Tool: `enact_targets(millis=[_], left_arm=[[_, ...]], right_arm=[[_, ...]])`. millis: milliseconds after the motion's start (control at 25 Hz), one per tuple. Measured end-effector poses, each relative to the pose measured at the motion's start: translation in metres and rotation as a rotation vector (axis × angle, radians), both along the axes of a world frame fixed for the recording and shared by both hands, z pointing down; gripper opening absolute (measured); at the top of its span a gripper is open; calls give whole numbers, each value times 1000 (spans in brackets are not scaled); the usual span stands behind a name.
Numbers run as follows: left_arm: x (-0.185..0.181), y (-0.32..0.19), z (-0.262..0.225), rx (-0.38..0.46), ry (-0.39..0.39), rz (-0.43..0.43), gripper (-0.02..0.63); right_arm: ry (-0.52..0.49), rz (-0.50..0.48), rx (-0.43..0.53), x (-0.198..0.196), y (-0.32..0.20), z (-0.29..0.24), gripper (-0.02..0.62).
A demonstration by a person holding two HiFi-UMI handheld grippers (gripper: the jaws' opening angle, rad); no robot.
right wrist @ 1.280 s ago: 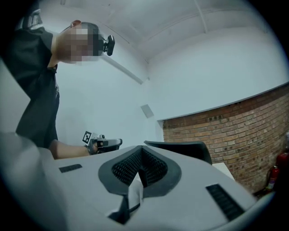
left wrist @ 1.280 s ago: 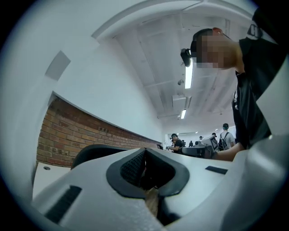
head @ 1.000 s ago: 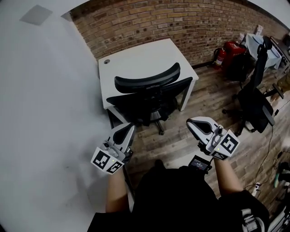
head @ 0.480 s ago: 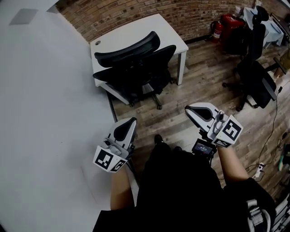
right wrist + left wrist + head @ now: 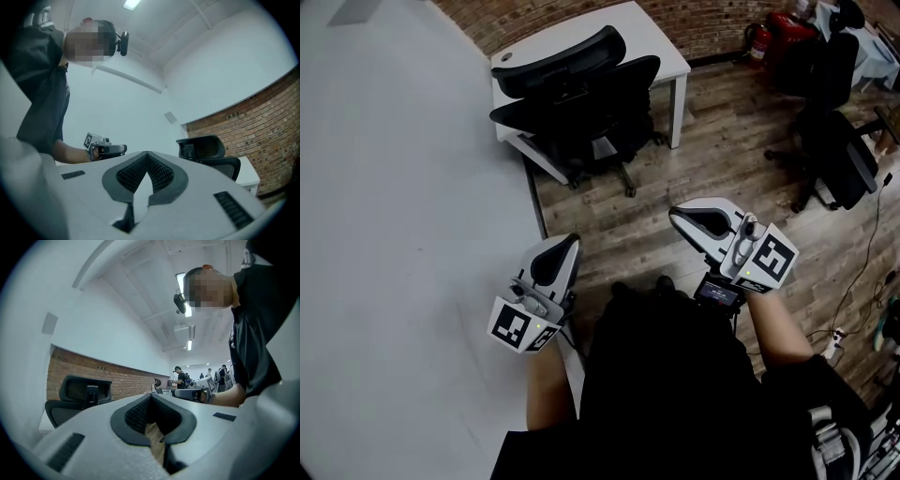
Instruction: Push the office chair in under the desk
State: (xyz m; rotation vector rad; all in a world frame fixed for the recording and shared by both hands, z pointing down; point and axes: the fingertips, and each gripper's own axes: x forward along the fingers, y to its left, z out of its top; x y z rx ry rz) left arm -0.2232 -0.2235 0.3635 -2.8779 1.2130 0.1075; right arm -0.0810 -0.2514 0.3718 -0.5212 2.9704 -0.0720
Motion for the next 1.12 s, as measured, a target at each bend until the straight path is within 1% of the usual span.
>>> enact_targets(millis=[200,360,520,640,760,920,1120], left_arm=[[-1,22,-12,28,0,23,17],[-8,47,-18,45,2,44,17],[-30,86,-20,50,11,50,17],[-52,118,-13,36,42,35,17],[-62,147,-2,20,67,44,17],[-59,179,11,2,87,95,17],[-46,207,22,-15,86,137,17]], right_arm=[[-1,13,27,-6,26,-16,6],[15,29,15,-18,55,-20,6],[29,16,13,-48,95,-23,6],[44,2,1,-71,126,-19,6],[60,8,-18,-83,154,-13,6],[61,28,-26,-88,190,-7,6],[48,64,-50,-75,226,-1,6]])
